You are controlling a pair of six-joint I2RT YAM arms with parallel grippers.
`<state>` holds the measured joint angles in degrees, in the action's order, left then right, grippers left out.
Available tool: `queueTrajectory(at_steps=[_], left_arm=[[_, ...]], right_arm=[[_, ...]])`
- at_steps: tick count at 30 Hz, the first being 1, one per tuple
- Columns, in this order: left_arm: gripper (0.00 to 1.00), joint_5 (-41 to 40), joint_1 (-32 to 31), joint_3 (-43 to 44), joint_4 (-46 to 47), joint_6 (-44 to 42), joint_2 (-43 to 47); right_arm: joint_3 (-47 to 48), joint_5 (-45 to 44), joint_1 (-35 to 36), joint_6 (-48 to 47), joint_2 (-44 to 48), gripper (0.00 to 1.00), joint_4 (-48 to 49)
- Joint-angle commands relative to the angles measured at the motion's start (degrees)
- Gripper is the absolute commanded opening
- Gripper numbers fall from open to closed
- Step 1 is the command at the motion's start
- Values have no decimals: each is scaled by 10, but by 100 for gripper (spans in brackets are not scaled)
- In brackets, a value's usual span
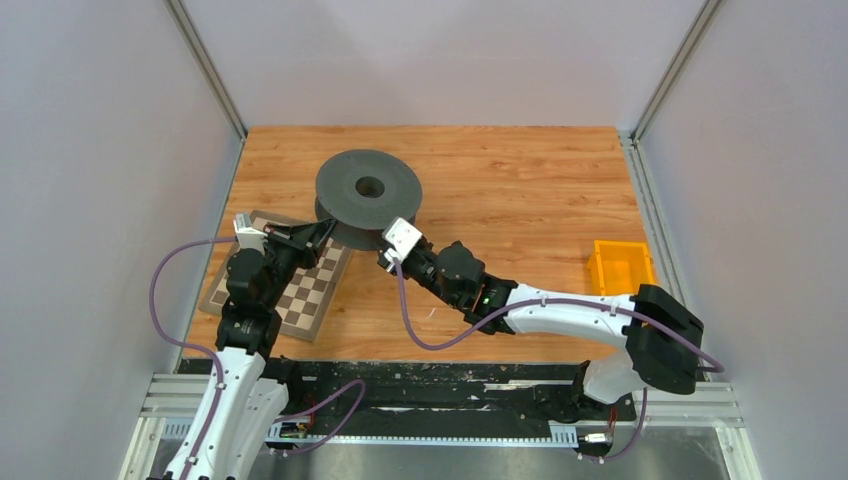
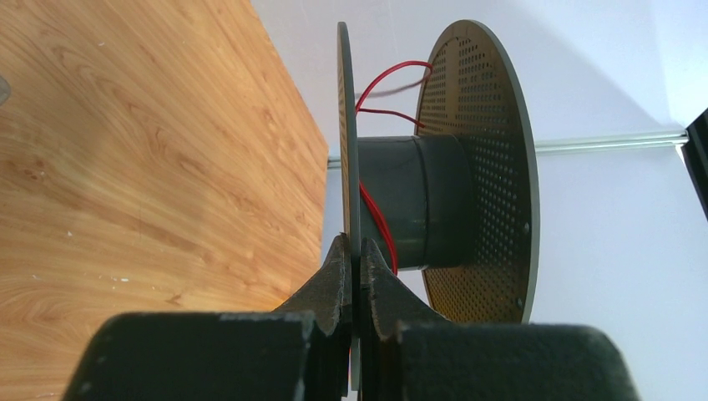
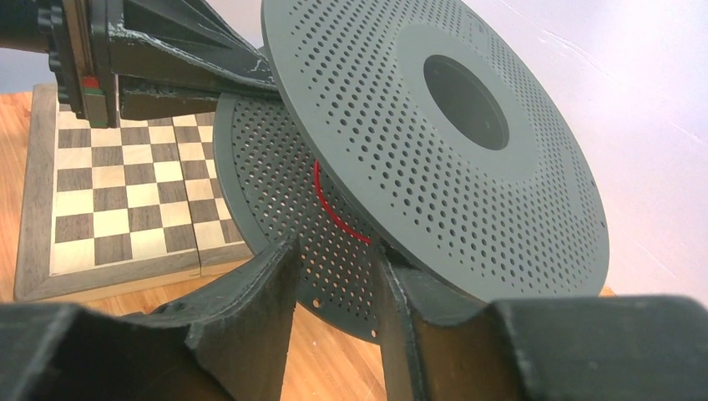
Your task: Wrap the cables
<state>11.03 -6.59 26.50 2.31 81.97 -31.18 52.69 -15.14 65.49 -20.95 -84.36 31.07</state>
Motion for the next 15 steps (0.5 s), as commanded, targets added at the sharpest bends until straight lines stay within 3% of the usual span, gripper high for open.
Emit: queueTrajectory(at_steps=[1,15], left_arm=[[0,57,-6,14,69,1,17],[0,59,-5,14,75,2,15]], right_arm=[[-4,-28,-9,5,22,42,9],[-38,-48,-9,8,68,46,4]])
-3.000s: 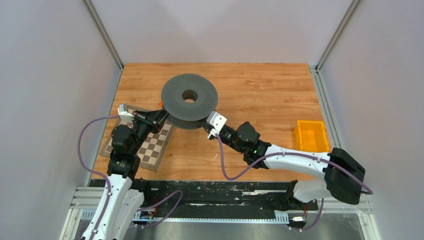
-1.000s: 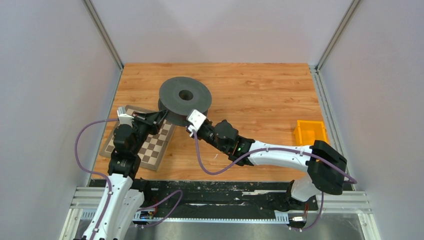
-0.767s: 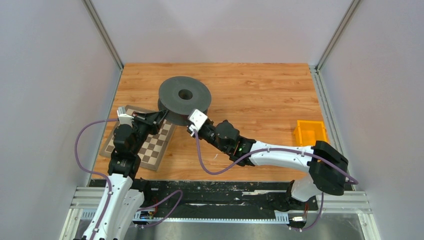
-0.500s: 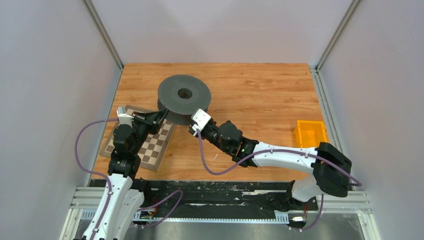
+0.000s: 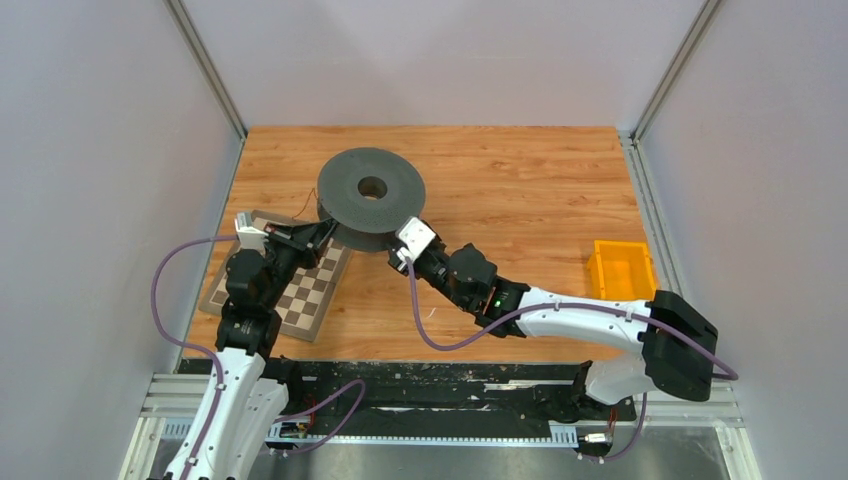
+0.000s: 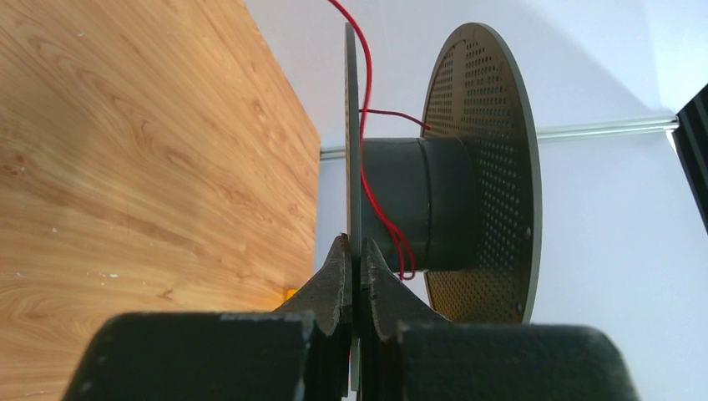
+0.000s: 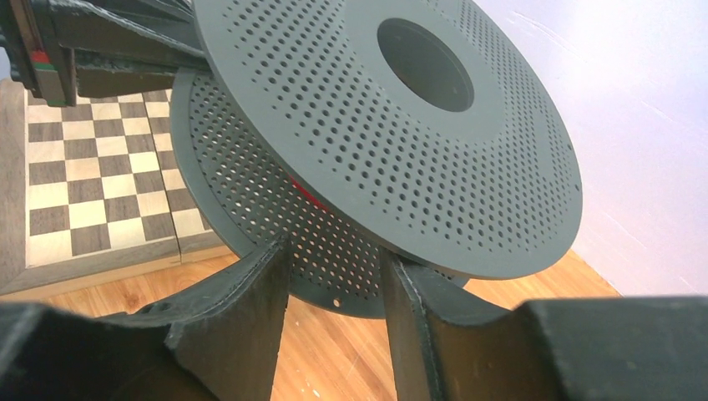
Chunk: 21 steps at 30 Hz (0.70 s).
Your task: Wrap the cables
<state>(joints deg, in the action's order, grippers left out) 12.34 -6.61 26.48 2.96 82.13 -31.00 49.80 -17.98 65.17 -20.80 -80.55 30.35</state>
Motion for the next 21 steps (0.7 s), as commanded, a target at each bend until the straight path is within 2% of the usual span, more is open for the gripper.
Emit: queueTrajectory(at_steps=[1,8,17,21], left_arm=[[0,47,-5,15,68,1,14],[0,63,-4,24,63,-40,7],[0,169,4,104,-26,-227,-47],[0,250,4,138,-74,-304,-78]], right_arm=[[-14,-19,-7,9,37,46,7],[-92,53,-6,25,142,47,-10],[-50,300,-7,34,283,47,-212],[14,268,-7,52,303,47,-250]])
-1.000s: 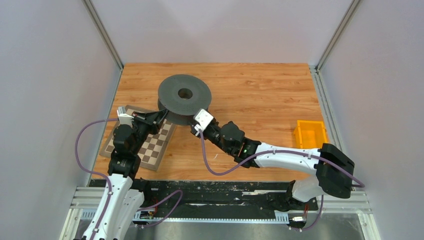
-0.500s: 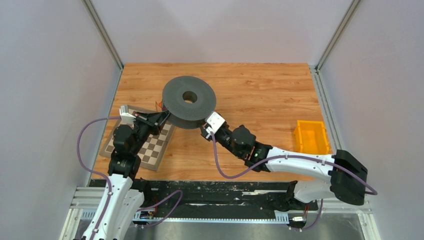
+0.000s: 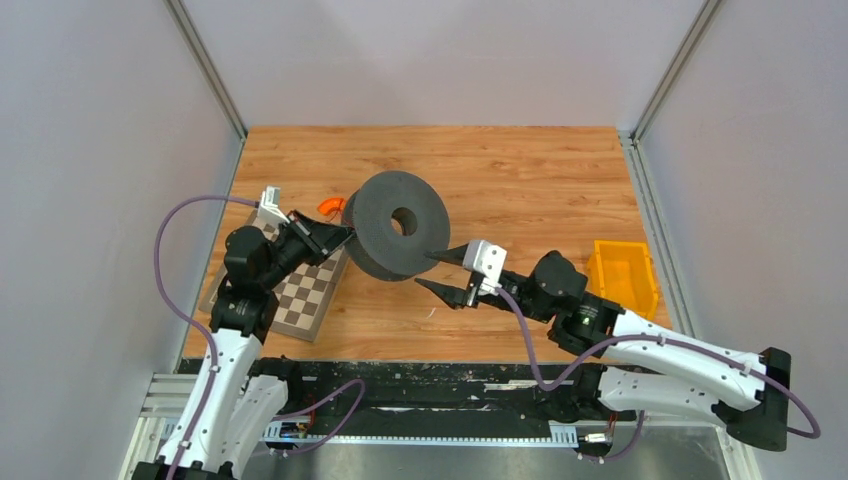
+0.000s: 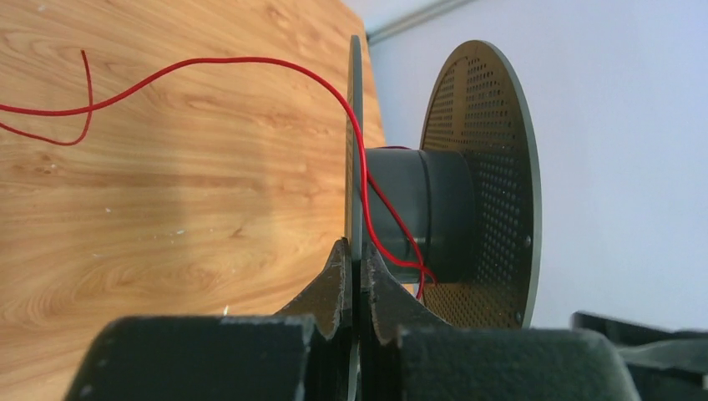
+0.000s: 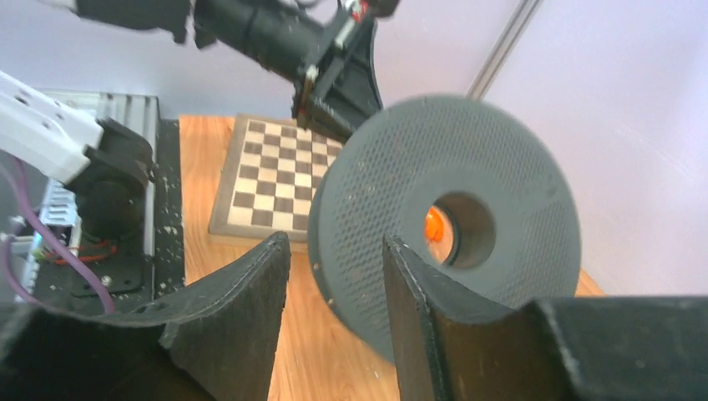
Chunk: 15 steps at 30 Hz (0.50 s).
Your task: Wrap the cables
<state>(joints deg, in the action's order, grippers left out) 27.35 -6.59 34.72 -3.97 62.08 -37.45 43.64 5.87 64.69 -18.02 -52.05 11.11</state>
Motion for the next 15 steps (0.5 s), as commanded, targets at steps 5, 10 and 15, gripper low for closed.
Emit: queueTrajectory(at_steps=[5,10,15], left_arm=[[0,195,4,81,-58,-197,-37],[0,272,3,126,-125,-292,-55],[0,311,4,146,-151,-346,-60]], right_arm=[[186,49,-67,-30,-37,56,-118],[304,240,-211,-38,-122,58,-222],[370,435,-304,-92,-221,58,-303]])
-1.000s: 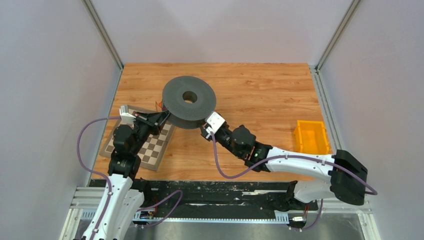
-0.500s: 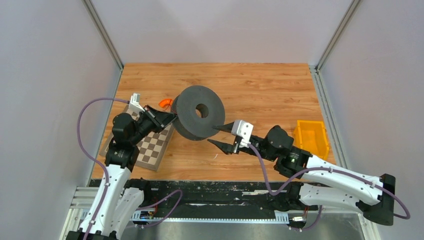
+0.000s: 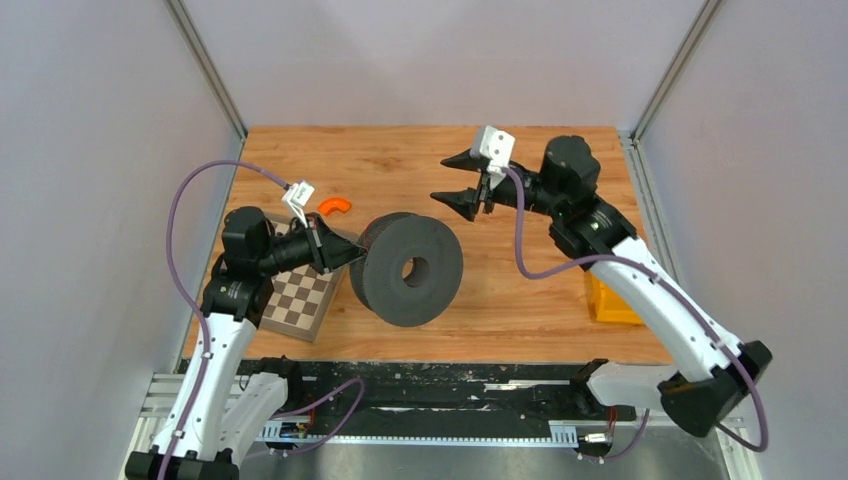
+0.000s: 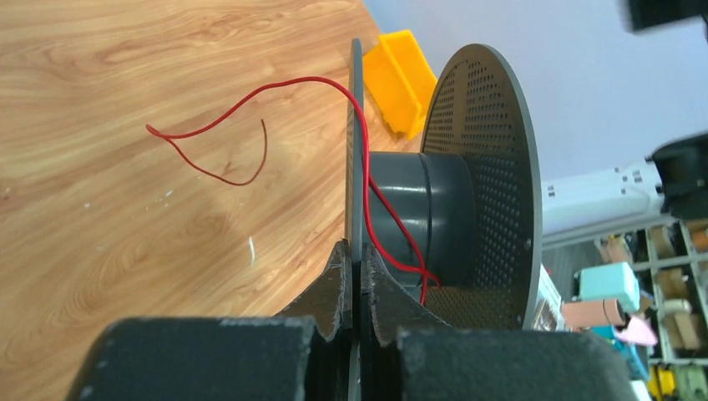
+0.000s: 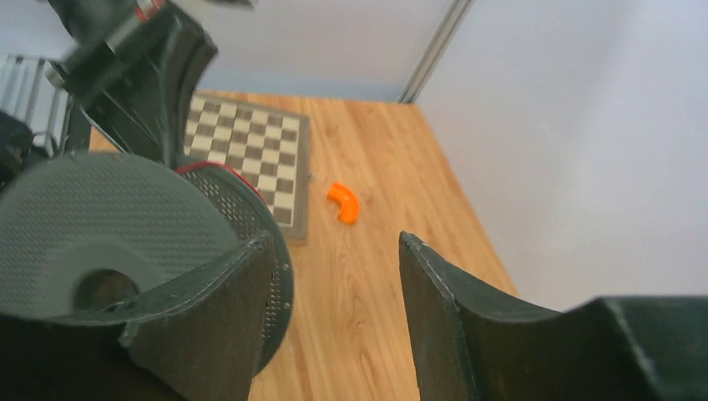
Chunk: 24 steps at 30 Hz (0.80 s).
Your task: Wrap the cables
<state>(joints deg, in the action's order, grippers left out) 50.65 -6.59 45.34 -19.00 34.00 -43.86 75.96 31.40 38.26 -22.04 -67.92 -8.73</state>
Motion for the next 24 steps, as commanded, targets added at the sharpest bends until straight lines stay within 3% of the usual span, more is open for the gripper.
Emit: queueTrajectory(at_steps=[1,13,19,24], left_arm=[[0,90,4,40,0,-67,1],[0,152,4,33,7,-117,-13],[0,170,4,34,27,-136,-21],[0,194,4,34,40,-138,-31]], right_arm=[[49,196,-46,-62,-77,58,-113],[-37,272,-71,-103,-153,59,-87],[-36,349,-69,-111,-192,60,-65],[-18,346,-57,-107,-226,61,-46]])
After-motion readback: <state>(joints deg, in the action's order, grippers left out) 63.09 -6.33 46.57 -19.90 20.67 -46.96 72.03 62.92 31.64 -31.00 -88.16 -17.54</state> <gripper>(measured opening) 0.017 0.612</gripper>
